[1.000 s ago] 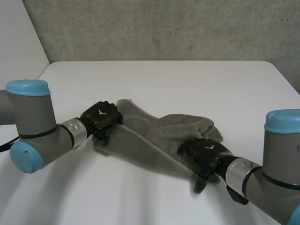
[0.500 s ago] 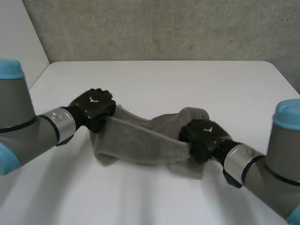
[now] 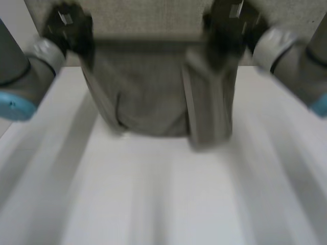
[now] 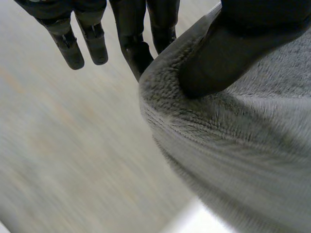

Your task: Fold the towel.

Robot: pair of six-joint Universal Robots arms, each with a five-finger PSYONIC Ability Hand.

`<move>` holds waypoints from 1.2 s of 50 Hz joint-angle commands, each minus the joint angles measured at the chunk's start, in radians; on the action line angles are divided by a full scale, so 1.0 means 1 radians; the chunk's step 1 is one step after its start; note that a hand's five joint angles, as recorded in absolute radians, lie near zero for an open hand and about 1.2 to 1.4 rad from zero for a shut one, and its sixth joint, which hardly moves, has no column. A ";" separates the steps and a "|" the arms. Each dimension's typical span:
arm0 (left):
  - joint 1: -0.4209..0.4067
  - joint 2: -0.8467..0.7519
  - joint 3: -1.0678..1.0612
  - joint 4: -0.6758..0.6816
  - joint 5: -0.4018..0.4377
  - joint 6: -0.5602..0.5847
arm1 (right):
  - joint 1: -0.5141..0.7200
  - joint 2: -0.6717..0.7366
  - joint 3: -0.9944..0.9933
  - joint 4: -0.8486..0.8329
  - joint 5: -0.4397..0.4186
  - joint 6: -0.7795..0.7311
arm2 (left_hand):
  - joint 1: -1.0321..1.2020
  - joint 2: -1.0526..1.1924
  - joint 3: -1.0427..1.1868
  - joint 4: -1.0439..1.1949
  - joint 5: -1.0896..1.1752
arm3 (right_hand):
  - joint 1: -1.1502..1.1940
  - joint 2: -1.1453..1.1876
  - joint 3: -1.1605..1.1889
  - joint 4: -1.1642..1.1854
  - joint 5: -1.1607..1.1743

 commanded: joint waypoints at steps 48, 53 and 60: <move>0.087 0.190 -0.939 0.389 0.150 -0.015 | -0.134 -0.078 0.826 -0.214 0.018 0.150 | 0.088 0.061 -0.052 -0.059 0.051 | -0.772 -0.767 -0.044 -0.076 -0.845; 0.090 0.190 -0.942 0.389 0.152 -0.015 | -0.174 -0.094 0.828 -0.191 0.007 0.210 | 0.088 0.061 -0.052 -0.059 0.051 | -0.766 -0.762 -0.044 -0.076 -0.839; 0.097 0.198 -0.945 0.389 0.152 -0.015 | -0.185 -0.097 0.831 -0.177 -0.013 0.264 | 0.088 0.061 -0.052 -0.059 0.051 | -0.751 -0.747 -0.044 -0.076 -0.824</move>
